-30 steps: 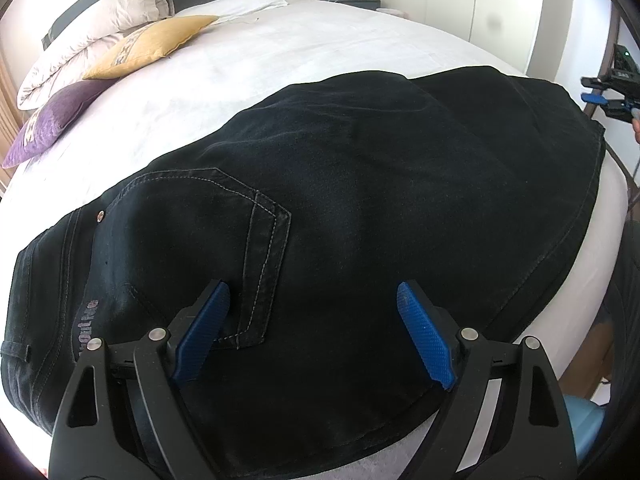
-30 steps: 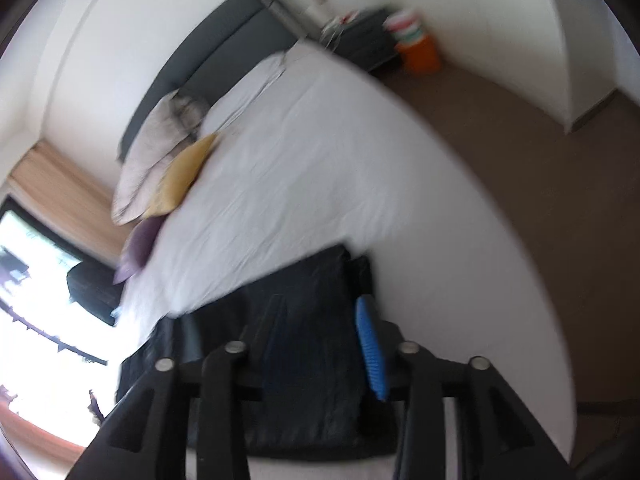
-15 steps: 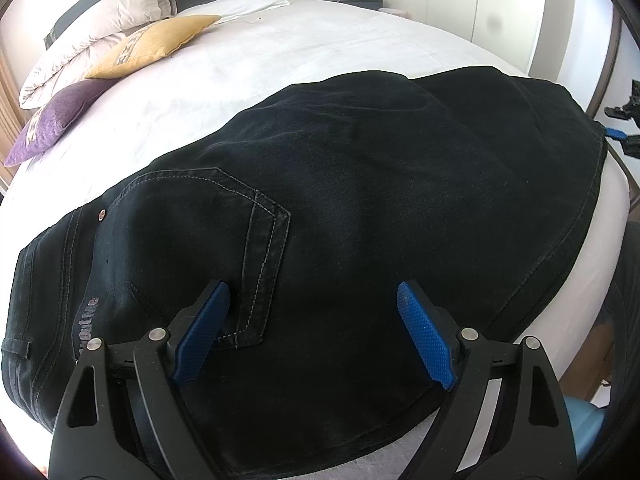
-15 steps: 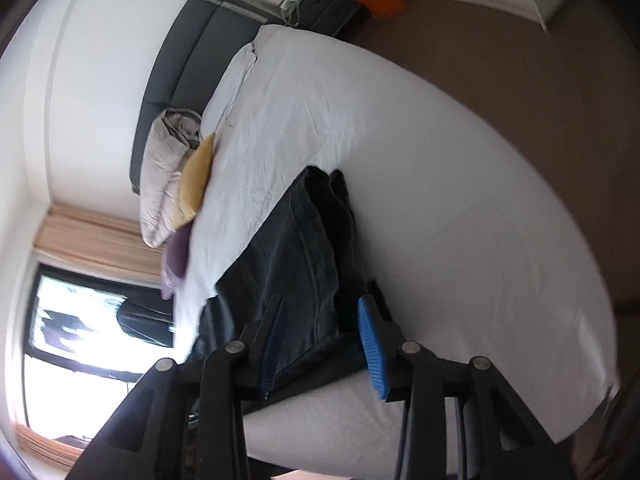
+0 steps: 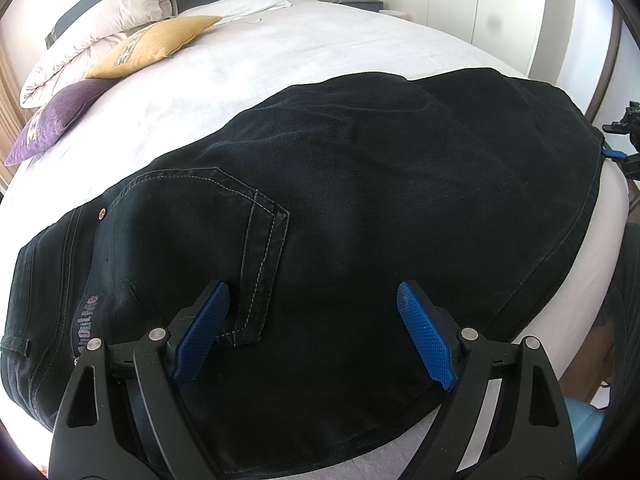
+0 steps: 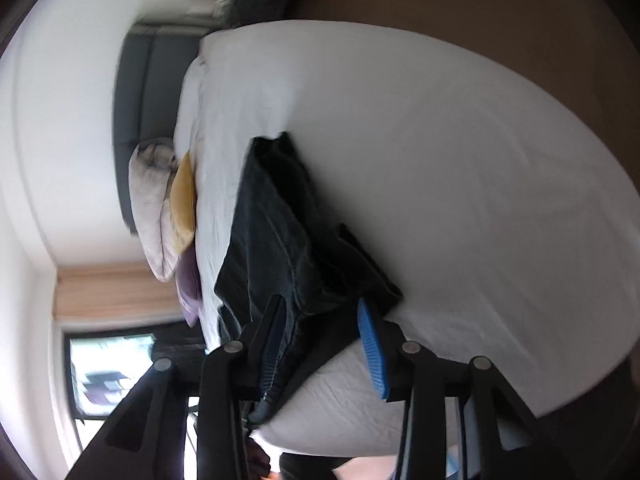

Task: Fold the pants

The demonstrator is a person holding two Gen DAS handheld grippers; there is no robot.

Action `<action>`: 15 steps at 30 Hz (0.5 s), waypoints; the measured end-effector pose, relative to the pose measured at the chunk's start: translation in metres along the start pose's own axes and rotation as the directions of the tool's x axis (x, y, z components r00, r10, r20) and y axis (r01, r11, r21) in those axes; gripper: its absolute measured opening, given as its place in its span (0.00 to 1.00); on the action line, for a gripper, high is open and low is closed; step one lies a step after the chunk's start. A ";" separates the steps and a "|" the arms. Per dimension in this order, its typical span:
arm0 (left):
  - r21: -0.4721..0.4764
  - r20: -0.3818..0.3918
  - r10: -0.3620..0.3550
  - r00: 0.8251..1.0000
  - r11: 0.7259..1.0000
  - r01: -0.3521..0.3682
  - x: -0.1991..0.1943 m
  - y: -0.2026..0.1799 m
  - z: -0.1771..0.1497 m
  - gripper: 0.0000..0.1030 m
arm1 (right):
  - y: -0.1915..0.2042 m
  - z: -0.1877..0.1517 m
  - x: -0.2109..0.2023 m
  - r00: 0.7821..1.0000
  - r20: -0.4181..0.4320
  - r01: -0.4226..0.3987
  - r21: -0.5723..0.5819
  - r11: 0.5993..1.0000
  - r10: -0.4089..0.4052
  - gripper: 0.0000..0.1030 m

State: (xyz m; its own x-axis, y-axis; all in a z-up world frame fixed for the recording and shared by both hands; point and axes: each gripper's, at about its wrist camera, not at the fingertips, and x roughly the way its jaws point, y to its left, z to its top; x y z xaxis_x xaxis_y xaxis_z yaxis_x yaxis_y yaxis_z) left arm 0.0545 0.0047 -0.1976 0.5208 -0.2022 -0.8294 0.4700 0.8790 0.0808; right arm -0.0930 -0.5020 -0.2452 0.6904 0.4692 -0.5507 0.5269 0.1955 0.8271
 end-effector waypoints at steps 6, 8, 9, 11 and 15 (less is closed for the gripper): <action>-0.003 0.004 -0.001 1.000 1.000 0.001 0.000 0.001 0.000 0.83 | -0.002 -0.003 0.009 0.997 -0.013 -0.078 0.034 0.996 0.079 0.40; -0.002 0.002 0.000 1.000 1.000 0.000 -0.001 0.000 0.000 0.83 | -0.005 -0.002 0.015 0.995 -0.016 -0.100 0.063 0.993 0.101 0.40; -0.001 0.002 0.000 1.000 1.000 0.000 -0.001 0.000 -0.001 0.83 | -0.004 -0.002 0.017 0.993 -0.014 -0.118 0.070 0.991 0.119 0.40; -0.002 0.003 -0.001 1.000 1.000 0.001 -0.001 0.001 -0.001 0.83 | -0.001 -0.001 0.018 0.993 0.004 -0.122 0.038 0.992 0.122 0.40; -0.001 0.001 -0.001 1.000 1.000 0.001 -0.001 0.000 0.000 0.83 | 0.012 0.002 0.024 0.995 0.041 -0.088 -0.054 0.995 0.090 0.24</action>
State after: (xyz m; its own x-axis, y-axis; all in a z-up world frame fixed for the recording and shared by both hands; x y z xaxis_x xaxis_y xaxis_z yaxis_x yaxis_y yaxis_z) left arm 0.0534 0.0047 -0.1967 0.5209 -0.2038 -0.8289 0.4700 0.8791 0.0792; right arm -0.0693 -0.4900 -0.2490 0.7549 0.4488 -0.4783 0.4368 0.2000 0.8771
